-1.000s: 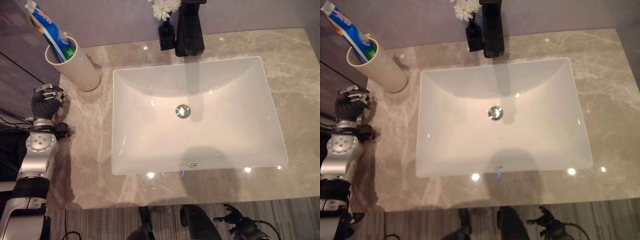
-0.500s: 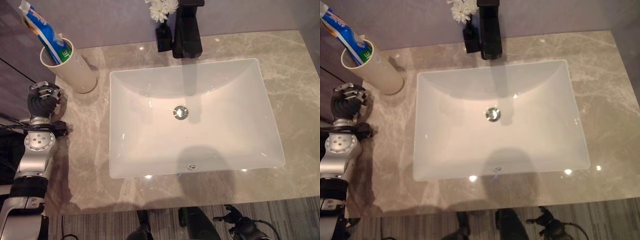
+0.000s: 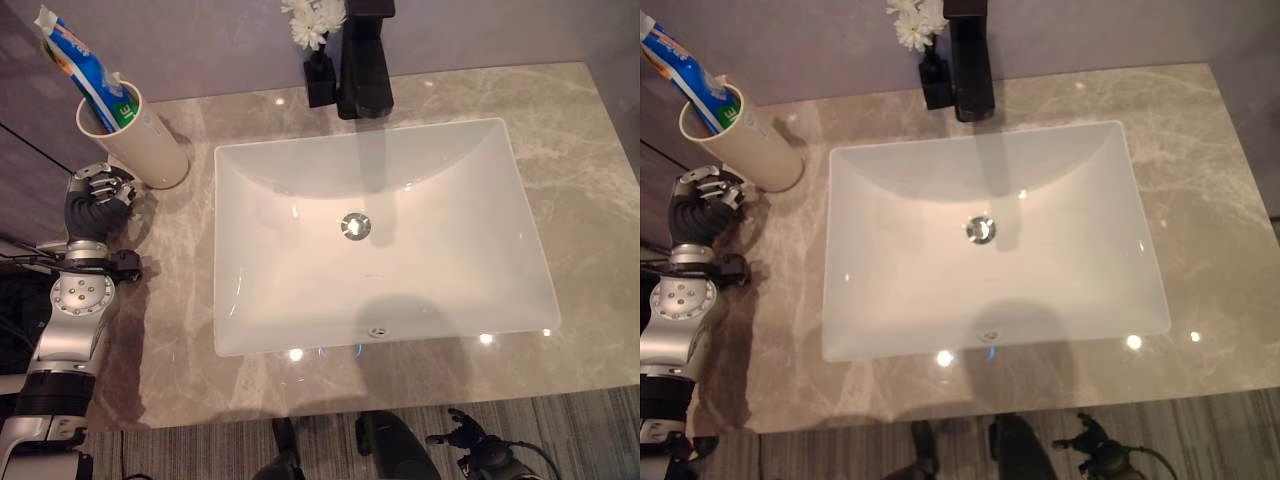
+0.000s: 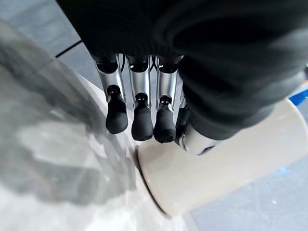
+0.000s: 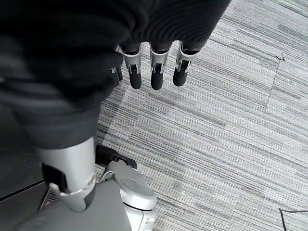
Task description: Put brush and paste in cup on sink, flatten towel.
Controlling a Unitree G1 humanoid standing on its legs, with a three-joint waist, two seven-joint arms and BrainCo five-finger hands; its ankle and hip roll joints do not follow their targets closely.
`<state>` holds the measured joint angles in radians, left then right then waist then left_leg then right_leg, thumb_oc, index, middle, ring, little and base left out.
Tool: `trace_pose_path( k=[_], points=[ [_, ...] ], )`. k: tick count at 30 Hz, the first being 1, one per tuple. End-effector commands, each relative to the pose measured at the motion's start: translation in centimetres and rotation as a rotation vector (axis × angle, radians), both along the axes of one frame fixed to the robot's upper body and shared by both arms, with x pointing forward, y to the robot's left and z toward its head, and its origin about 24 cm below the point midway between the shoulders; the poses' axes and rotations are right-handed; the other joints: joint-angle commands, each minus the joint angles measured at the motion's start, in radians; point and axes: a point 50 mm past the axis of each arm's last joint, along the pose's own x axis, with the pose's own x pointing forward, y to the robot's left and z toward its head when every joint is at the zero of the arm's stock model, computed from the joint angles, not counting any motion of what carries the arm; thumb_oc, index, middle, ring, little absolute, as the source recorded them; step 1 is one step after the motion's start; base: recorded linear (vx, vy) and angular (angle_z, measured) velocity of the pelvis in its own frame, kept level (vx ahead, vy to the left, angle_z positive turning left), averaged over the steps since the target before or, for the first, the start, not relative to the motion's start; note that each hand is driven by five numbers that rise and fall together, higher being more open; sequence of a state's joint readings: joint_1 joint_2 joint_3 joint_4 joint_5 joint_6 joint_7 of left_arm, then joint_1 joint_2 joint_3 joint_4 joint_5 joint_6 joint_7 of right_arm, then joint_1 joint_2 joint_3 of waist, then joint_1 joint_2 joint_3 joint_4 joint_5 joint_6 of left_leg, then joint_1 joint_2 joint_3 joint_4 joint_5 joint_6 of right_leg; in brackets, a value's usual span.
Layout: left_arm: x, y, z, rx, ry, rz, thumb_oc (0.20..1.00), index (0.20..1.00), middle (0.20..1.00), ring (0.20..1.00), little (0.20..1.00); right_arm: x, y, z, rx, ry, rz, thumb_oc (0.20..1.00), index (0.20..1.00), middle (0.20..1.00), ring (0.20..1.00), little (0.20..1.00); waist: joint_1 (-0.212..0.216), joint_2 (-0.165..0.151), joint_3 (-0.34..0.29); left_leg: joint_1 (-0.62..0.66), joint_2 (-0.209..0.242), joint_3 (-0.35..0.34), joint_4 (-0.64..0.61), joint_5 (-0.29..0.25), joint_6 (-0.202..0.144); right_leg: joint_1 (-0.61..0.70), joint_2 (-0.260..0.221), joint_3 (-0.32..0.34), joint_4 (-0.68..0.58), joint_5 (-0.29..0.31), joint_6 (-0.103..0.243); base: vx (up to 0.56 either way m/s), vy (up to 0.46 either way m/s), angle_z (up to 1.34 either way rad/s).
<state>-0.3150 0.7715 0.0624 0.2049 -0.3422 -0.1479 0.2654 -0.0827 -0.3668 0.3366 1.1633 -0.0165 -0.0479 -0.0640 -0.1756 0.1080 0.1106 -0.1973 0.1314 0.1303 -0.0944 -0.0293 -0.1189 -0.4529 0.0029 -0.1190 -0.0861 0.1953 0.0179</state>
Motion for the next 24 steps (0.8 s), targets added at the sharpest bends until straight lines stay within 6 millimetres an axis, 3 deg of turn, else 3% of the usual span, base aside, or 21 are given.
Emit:
trace_pose_path(
  k=[1, 11, 17, 24],
  points=[
    [-0.2, -0.5, 2.3, 0.018, -0.138, -0.014, 0.200, 0.200, 0.200, 0.200, 0.200, -0.4, -0.4, 0.0, -0.025, 0.009, 0.016, 1.000, 1.000, 1.000, 1.000, 1.000, 0.003, 0.020, -0.004, 0.115, -0.025, -0.009, 0.007, 0.100, -0.018, 0.015, -0.031, -0.024, 0.096, -0.101, 0.065, 0.00, 0.000, 0.00],
    [-0.1, -0.4, 0.8, 0.001, -0.081, -0.010, 0.200, 0.200, 0.200, 0.200, 0.200, -0.2, -0.6, 0.1, -0.027, 0.004, 0.017, 1.000, 1.000, 1.000, 1.000, 1.000, 0.002, 0.018, 0.008, 0.106, -0.025, -0.009, 0.007, 0.097, -0.016, 0.002, -0.031, -0.024, 0.102, -0.097, 0.065, 0.00, 0.000, 0.00],
    [1.1, 0.9, 0.1, -0.012, -0.014, 0.039, 0.200, 0.200, 0.200, 0.200, 0.200, -0.2, -0.8, 0.2, -0.031, -0.002, 0.015, 1.000, 1.000, 1.000, 1.000, 1.000, -0.011, 0.010, 0.016, 0.097, -0.025, -0.005, 0.007, 0.103, -0.019, -0.008, -0.027, -0.017, 0.098, -0.091, 0.066, 0.00, 0.000, 0.00],
    [2.2, 2.3, 1.5, 0.030, 0.007, 0.116, 0.200, 0.200, 0.200, 0.200, 0.200, 0.2, -0.7, 0.4, -0.026, -0.028, 0.025, 1.000, 1.000, 1.000, 1.000, 1.000, -0.027, 0.001, 0.020, 0.084, -0.022, 0.009, 0.007, 0.112, -0.023, -0.025, -0.022, -0.001, 0.089, -0.077, 0.069, 0.01, 0.005, -0.09]
  ],
)
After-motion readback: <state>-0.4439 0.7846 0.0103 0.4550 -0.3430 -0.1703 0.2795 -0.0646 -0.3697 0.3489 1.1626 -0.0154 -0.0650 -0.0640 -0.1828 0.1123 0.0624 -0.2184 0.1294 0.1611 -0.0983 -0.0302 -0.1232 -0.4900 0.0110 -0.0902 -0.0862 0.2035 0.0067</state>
